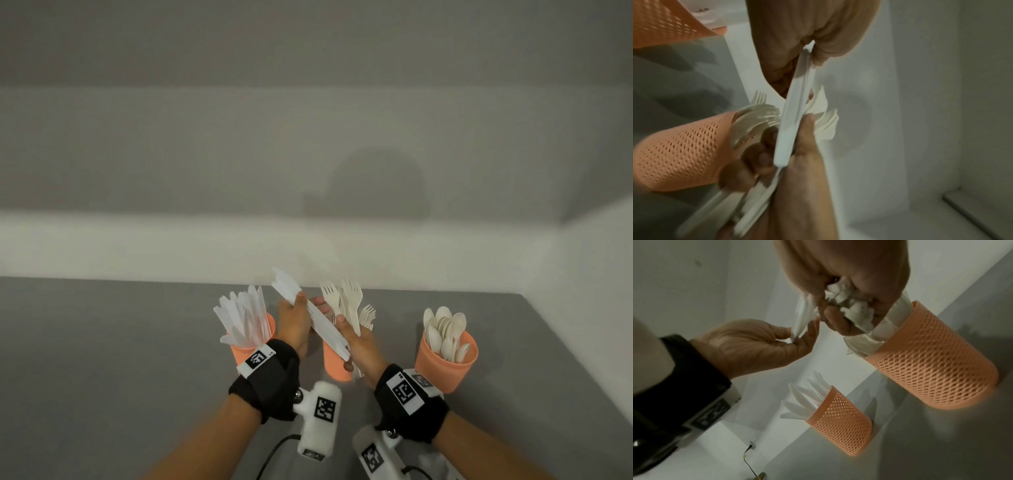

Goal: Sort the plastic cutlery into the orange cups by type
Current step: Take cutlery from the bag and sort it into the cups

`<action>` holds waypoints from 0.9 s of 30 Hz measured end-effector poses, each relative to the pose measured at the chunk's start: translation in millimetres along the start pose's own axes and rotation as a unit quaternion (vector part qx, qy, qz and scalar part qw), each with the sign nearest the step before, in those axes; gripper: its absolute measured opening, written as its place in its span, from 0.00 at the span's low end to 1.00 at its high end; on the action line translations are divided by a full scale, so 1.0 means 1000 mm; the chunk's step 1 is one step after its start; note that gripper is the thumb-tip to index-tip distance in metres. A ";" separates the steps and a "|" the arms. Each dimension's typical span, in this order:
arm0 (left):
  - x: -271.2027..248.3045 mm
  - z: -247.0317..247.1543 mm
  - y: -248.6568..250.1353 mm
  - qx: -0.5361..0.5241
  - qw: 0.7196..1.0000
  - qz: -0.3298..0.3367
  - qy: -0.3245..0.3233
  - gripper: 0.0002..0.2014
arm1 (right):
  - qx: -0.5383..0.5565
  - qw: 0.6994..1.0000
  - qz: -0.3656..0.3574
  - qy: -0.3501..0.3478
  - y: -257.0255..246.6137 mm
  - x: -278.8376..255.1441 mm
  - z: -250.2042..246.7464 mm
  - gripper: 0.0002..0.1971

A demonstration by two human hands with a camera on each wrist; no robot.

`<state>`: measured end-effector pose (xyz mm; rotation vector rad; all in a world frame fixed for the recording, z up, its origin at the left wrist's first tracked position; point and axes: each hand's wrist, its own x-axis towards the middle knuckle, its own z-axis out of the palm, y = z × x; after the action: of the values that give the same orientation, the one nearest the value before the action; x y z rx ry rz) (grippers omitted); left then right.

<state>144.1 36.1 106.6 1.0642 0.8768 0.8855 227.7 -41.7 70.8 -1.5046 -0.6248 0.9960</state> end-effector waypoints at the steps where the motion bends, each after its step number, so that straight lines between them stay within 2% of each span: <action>1: 0.003 -0.005 0.002 -0.014 1.000 0.004 0.018 0.12 | 0.002 1.000 0.000 0.004 0.000 -0.001 0.000 0.16; 3: 0.012 -0.019 0.008 -0.040 0.996 0.019 0.074 0.08 | 0.011 1.000 -0.009 0.013 0.000 -0.001 -0.003 0.15; 6: 0.026 -0.040 0.022 -0.015 0.987 0.083 0.137 0.13 | 0.022 1.000 -0.011 0.012 -0.003 -0.001 -0.006 0.13; 9: 0.032 -0.051 0.033 0.047 0.975 0.157 0.147 0.19 | 0.037 0.999 -0.003 0.003 -0.006 -0.001 -0.008 0.12; 14: 0.041 -0.048 0.029 0.099 0.962 0.196 0.160 0.25 | 0.015 1.000 -0.026 0.000 -0.008 -0.003 -0.006 0.21; 17: 0.046 -0.052 0.015 0.153 0.952 0.219 0.147 0.26 | 0.018 0.999 -0.027 0.016 -0.008 -0.002 -0.007 0.21; 20: 0.054 -0.056 0.001 0.195 0.945 0.229 0.130 0.23 | 0.030 0.999 -0.018 0.026 -0.009 0.000 -0.009 0.21; 25: 0.062 -0.063 -0.015 0.248 0.930 0.243 0.118 0.02 | 0.011 1.000 -0.025 0.012 -0.006 0.001 -0.008 0.23; 27: 0.068 -0.068 -0.021 0.310 0.909 0.254 0.117 0.08 | 0.002 1.000 -0.031 0.003 -0.004 0.002 -0.007 0.23</action>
<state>111.3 115.9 59.1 1.8218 1.1449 1.2227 235.4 -43.3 73.9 -1.4762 -0.6596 0.9445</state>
